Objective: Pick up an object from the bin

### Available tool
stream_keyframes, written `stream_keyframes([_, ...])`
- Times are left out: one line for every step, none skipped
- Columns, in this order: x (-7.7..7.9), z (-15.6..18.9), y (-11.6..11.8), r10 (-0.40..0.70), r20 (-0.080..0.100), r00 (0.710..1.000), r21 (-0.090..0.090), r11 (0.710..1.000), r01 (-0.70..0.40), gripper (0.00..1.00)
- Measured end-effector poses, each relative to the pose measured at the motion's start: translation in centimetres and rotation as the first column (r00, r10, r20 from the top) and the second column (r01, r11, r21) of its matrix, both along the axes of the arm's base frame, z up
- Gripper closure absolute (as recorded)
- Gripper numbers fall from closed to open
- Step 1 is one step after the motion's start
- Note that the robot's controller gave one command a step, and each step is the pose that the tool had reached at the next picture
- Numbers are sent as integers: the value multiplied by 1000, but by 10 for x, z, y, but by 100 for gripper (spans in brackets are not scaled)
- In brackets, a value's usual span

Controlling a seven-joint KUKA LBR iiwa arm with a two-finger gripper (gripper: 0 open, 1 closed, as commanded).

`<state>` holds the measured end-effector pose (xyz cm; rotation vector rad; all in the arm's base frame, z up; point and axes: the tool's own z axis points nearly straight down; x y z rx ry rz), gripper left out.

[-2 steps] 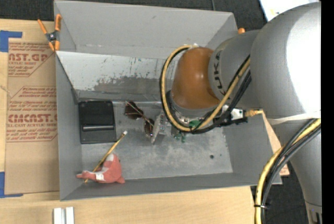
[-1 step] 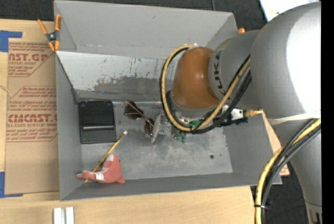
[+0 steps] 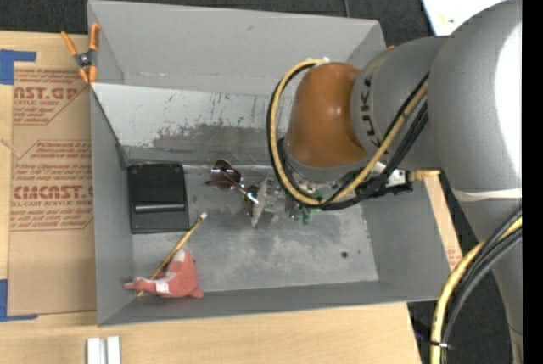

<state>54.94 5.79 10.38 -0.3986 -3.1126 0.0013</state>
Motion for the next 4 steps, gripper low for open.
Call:
stream_keyframes([0,54,0,0,0,1000,0,1000,0,100])
stream_keyframes([2,83,0,0,7,1000,1,1000,0,100])
stream_keyframes([2,95,0,1,9,1000,1,1000,-1,100])
stream_keyframes([2,102,1,1,9,1000,2,1000,-1,100])
